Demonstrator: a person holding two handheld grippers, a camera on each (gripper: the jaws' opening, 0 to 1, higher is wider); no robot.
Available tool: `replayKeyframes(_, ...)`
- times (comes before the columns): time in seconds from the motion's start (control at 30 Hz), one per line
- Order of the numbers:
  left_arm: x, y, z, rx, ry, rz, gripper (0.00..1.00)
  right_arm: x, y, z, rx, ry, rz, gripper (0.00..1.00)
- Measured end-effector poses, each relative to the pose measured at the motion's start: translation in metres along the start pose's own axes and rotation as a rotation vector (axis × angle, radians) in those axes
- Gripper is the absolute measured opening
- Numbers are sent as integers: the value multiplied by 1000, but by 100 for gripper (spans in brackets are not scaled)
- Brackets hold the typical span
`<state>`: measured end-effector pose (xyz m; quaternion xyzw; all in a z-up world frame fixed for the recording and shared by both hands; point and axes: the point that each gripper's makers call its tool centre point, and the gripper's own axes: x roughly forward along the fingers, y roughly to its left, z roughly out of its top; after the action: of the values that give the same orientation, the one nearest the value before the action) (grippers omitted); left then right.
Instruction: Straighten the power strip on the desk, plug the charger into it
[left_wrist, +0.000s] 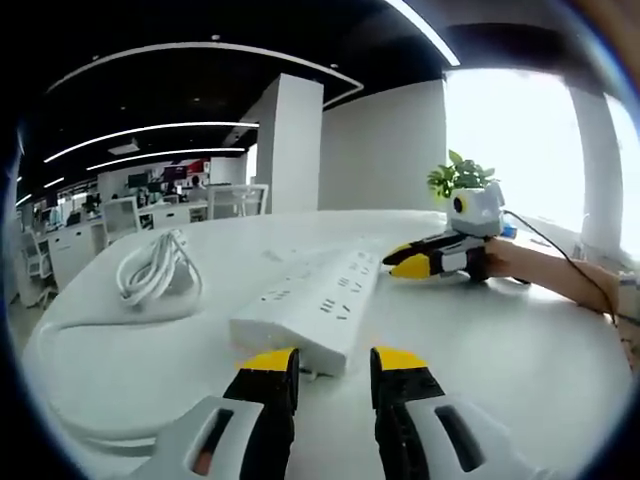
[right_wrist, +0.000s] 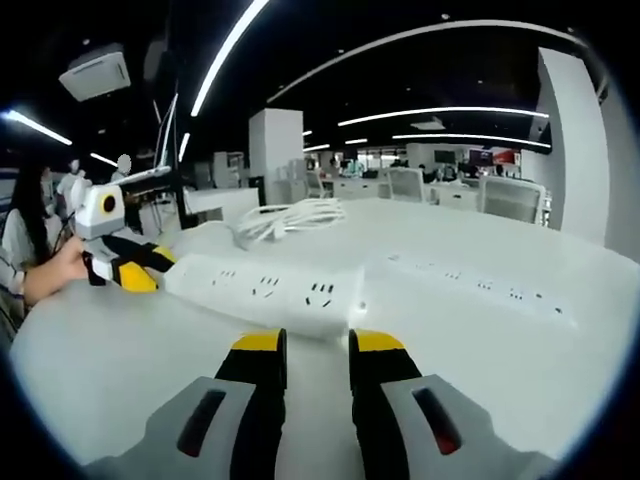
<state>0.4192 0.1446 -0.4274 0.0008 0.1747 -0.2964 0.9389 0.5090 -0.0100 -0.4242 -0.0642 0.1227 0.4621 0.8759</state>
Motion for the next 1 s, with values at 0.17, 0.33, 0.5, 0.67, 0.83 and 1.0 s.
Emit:
replayKeyframes(0.17, 0, 1, 0, -2, 2, 3, 29, 2, -3, 2, 14, -23, -12, 25)
replayKeyframes(0.33, 1, 0, -1, 1, 5, 4, 29, 12, -2, 6, 14, -32, 7, 25)
replayKeyframes(0.5, 1, 0, -2, 1, 7, 4, 29, 17, 1, 9, 20, -44, 29, 28)
replayKeyframes(0.67, 1, 0, -1, -5, 5, 3, 29, 17, 1, 10, 26, -51, 36, 28)
replayKeyframes(0.83, 1, -1, -2, 4, 8, 7, 29, 17, 3, 9, 30, -50, 33, 28)
replayKeyframes(1.0, 2, -1, -2, 27, 14, 21, 29, 17, 1, 10, 40, -50, 31, 28)
